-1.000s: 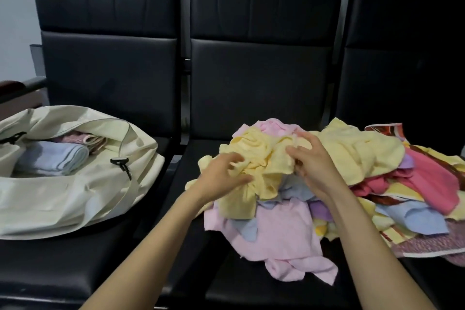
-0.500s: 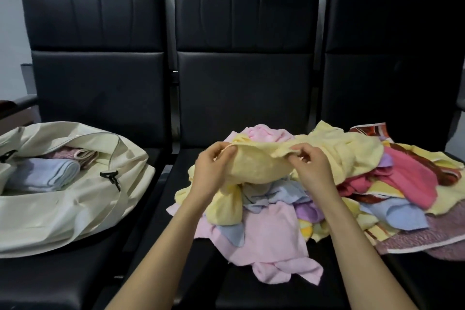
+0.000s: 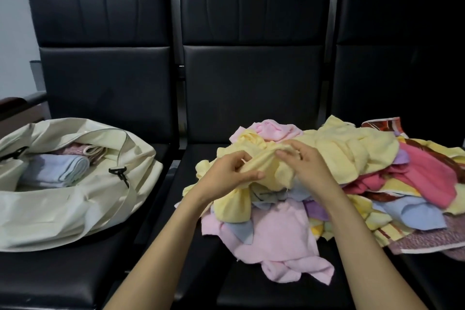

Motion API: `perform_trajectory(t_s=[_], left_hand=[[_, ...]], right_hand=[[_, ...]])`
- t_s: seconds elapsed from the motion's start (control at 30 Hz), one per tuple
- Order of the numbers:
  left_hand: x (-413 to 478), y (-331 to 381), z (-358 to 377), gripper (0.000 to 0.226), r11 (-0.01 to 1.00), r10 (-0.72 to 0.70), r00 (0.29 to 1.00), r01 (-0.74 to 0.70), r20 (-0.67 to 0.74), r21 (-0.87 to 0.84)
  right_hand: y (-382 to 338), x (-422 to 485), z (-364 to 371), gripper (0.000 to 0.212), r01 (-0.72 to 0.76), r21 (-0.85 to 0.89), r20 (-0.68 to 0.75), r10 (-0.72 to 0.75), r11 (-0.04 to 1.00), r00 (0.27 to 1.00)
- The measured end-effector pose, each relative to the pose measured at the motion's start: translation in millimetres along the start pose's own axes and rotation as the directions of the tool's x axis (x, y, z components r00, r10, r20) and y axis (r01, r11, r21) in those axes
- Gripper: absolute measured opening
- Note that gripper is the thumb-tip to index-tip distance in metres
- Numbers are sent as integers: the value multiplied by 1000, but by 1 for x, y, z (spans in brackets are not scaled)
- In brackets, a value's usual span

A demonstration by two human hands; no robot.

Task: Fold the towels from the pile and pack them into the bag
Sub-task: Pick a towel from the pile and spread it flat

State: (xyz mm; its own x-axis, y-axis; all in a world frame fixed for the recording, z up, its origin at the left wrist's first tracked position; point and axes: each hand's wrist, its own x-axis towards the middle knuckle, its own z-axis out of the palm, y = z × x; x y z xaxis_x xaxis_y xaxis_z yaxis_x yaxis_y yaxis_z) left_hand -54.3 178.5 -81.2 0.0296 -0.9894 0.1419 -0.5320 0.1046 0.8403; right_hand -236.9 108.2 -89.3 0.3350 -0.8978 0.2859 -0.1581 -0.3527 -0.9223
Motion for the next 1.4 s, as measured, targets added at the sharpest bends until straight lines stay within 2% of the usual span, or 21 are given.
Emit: perform_trajectory(t_s=[0.1,0.2,0.27,0.33,0.4,0.43,0.5,0.57,0.63,0.73,0.77,0.83,0.9,1.0,1.07,1.13,1.23,1.3,1.33,1.37,1.4], left_hand=[[7,-16,-8,36,986,-80,997,83,-21,142],[14,-36,-24,16,945,-90,974,150,-210,290],[16,-46,-34,13,962,-102,934,181,-343,206],[16,-44,-43,17,984,-157,927,115,-340,-139],[17,-22,-51,24,916,-125,956,8,-266,-401],[19,-7,-54,24,910,-76,967,-33,-242,-414],[27,24,-58,20,934,25,981,-92,-194,-345],[36,50,-57,16,978,71,991,-92,-114,-189],[40,62,-52,15,995,73,997,-75,-36,-60],[36,58,-42,20,981,70,997,-64,28,-184],[34,52,-39,23,967,57,997,-44,44,-250],[30,36,-36,26,964,-7,999,18,44,-266],[29,14,-36,25,991,-106,994,108,19,-79],[29,-19,-40,19,941,-211,977,214,-42,261],[30,-37,-48,7,927,-225,949,278,-220,250],[31,-50,-57,6,927,-231,868,333,-440,171],[27,-56,-67,12,930,-272,773,364,-573,50],[22,-47,-65,17,959,-283,796,252,-536,-132],[19,-38,-62,20,966,-236,839,149,-490,-212],[16,-26,-59,23,970,-156,891,57,-426,-236],[14,-14,-54,25,977,-69,941,-3,-330,-213]], right_hand=[[2,6,-7,14,12,65,-286,7,998,958],[2,11,-12,13,19,120,-408,32,993,912],[1,15,-14,10,10,107,-434,38,994,900],[-2,20,-16,8,15,107,-434,33,994,900],[-10,23,-21,11,13,107,-334,24,994,942],[-16,24,-23,16,-5,106,-222,28,994,975],[-31,25,-24,29,-52,191,61,41,980,997],[-42,26,-22,48,-127,331,270,35,935,962],[-46,27,-19,59,-171,308,380,44,936,924],[-43,26,-12,44,-207,173,417,119,963,901],[-41,27,-10,36,-209,175,374,132,962,918],[-34,30,-10,16,-166,215,163,133,962,978],[-25,35,-17,13,-118,278,-89,148,953,985],[-9,41,-30,15,-110,294,-319,206,949,925],[1,40,-34,16,-134,201,-410,208,970,888],[9,38,-33,19,-161,132,-436,203,978,877],[12,37,-32,18,-102,154,-434,160,983,886],[8,36,-38,19,-30,157,-305,77,987,949],[3,34,-42,20,-19,148,-139,40,989,990],[-4,29,-45,21,-40,100,89,31,994,996],[-11,23,-47,21,-72,7,330,66,997,942]])
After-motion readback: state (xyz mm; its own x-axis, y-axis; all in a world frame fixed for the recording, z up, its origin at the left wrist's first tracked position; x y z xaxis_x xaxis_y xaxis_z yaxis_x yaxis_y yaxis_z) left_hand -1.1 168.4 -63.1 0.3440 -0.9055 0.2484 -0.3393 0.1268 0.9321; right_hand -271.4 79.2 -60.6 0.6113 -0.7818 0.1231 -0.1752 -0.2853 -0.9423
